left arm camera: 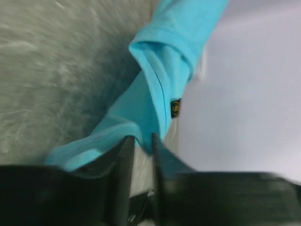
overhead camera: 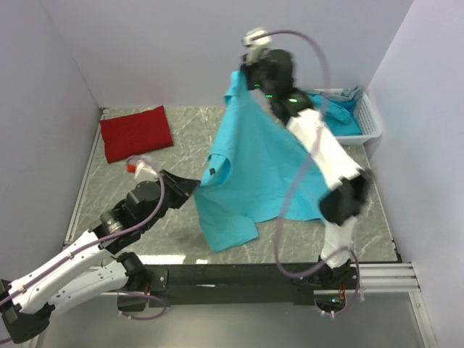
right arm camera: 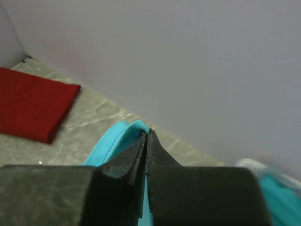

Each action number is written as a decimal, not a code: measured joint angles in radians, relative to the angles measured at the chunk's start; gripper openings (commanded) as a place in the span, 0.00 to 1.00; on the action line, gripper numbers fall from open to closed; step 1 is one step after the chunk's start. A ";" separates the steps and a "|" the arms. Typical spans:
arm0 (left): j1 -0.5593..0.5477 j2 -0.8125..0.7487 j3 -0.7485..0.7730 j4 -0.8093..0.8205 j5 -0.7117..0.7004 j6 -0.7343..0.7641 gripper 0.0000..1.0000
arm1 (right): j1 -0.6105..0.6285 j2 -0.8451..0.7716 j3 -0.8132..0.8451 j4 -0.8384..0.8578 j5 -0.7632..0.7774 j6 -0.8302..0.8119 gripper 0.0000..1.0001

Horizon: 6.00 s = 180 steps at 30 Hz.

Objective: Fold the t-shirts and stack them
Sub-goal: Flatten the tshirt out

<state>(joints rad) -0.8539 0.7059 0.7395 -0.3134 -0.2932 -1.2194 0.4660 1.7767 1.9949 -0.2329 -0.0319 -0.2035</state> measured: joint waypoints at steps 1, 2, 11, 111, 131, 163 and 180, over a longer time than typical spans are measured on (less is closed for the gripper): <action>0.006 -0.010 -0.005 -0.032 -0.071 -0.047 0.70 | 0.021 0.108 0.081 -0.006 0.019 0.018 0.32; 0.016 -0.021 -0.012 -0.056 -0.128 -0.092 0.89 | 0.034 0.183 0.133 -0.005 0.034 0.033 0.45; 0.201 -0.012 -0.040 -0.157 -0.273 -0.148 0.99 | 0.092 0.359 0.055 -0.029 0.123 0.030 0.77; 0.222 -0.031 -0.029 0.011 -0.238 0.902 0.98 | -0.505 -0.079 -0.902 -0.278 -0.249 -0.062 0.53; 0.222 -0.001 -0.029 0.009 -0.195 0.909 0.97 | -0.503 0.051 -0.787 -0.312 -0.404 -0.058 0.00; 0.229 0.013 -0.029 0.010 -0.174 0.911 0.95 | -0.045 -0.061 -0.776 -0.391 -0.421 -0.252 0.46; 0.232 0.014 -0.029 0.010 -0.175 0.911 0.95 | 0.209 0.153 -0.653 -0.385 -0.150 -0.202 0.46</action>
<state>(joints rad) -0.6224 0.7204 0.7109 -0.3038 -0.4683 -0.3080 0.6746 1.9297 1.3415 -0.6174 -0.1814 -0.4053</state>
